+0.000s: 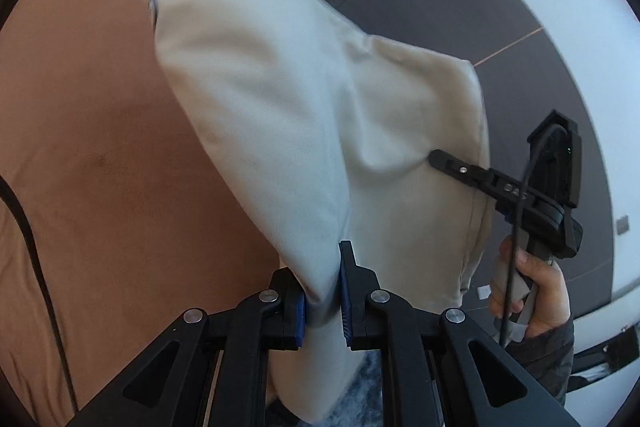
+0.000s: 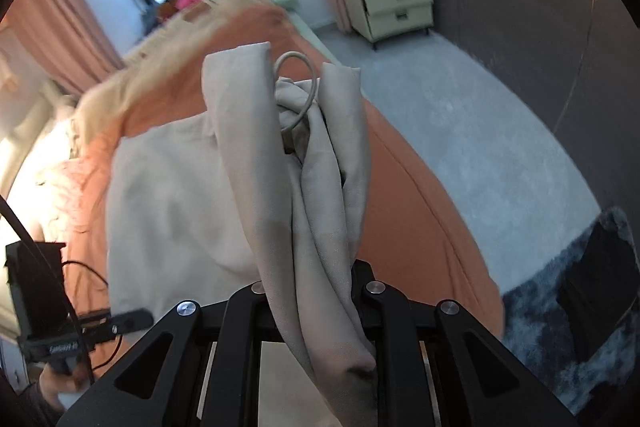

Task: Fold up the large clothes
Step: 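Lift the bundle with both tools and fold it over once more, then lay the folded bundle on the bed and open both tools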

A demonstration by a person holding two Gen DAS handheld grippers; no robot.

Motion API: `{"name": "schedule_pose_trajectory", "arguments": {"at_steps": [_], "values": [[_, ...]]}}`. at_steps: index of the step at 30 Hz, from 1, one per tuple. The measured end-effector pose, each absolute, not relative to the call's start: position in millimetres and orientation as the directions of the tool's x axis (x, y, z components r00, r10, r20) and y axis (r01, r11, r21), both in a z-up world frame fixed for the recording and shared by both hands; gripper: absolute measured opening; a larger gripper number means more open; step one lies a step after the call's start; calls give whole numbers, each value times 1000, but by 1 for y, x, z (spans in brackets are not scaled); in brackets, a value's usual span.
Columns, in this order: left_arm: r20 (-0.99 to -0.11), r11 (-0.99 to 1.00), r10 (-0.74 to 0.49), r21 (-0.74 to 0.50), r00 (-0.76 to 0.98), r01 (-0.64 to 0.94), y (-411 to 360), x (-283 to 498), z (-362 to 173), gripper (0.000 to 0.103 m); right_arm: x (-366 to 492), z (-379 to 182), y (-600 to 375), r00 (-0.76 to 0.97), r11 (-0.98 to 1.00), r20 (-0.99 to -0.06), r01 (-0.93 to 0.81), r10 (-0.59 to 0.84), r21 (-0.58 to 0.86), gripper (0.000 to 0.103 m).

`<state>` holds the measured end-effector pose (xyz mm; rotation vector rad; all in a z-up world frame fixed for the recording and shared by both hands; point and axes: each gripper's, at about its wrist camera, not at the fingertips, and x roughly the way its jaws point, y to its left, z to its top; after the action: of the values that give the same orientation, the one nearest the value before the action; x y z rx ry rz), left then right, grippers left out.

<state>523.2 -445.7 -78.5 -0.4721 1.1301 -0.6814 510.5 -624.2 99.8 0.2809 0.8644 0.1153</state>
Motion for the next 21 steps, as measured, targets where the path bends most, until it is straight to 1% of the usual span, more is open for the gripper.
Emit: {"name": "schedule_pose_trajectory", "arguments": {"at_steps": [2, 4, 6, 7, 8, 9, 10, 12, 14, 16, 18, 21], "values": [[-672, 720, -694, -651, 257, 243, -445, 538, -92, 15, 535, 81, -612, 621, 967, -765, 43, 172, 252, 12], [-692, 734, -679, -643, 246, 219, -441, 553, -106, 17, 560, 73, -601, 607, 974, -785, 76, 123, 212, 15], [-714, 751, -661, -627, 231, 207, -436, 565, -123, 23, 578, 71, -593, 601, 975, -794, 102, 97, 196, 20], [-724, 755, -655, -620, 218, 213, -435, 568, -131, 29, 592, 69, -586, 596, 975, -799, 127, 74, 184, 22], [-729, 757, -652, -616, 206, 218, -434, 569, -136, 35, 597, 67, -581, 592, 976, -804, 145, 47, 164, 27], [-735, 758, -650, -613, 191, 222, -431, 572, -143, 38, 604, 67, -576, 586, 977, -810, 163, 14, 135, 30], [-740, 761, -647, -610, 184, 221, -432, 568, -145, 41, 609, 67, -571, 579, 978, -815, 180, -18, 106, 36], [-737, 762, -647, -610, 196, 217, -423, 570, -147, 42, 613, 67, -564, 566, 977, -822, 200, -57, 70, 48], [-731, 765, -643, -604, 229, 222, -420, 574, -132, 42, 607, 75, -558, 574, 970, -808, 244, -133, 13, 56], [-718, 761, -649, -605, 253, 235, -408, 575, -126, 42, 593, 88, -555, 589, 956, -778, 289, -221, -53, 57], [-709, 755, -655, -604, 259, 255, -401, 579, -119, 43, 571, 103, -560, 614, 943, -751, 332, -243, -34, 57], [-712, 748, -661, -601, 236, 282, -399, 575, -120, 43, 522, 116, -576, 662, 922, -727, 372, -184, 106, 57]]}}
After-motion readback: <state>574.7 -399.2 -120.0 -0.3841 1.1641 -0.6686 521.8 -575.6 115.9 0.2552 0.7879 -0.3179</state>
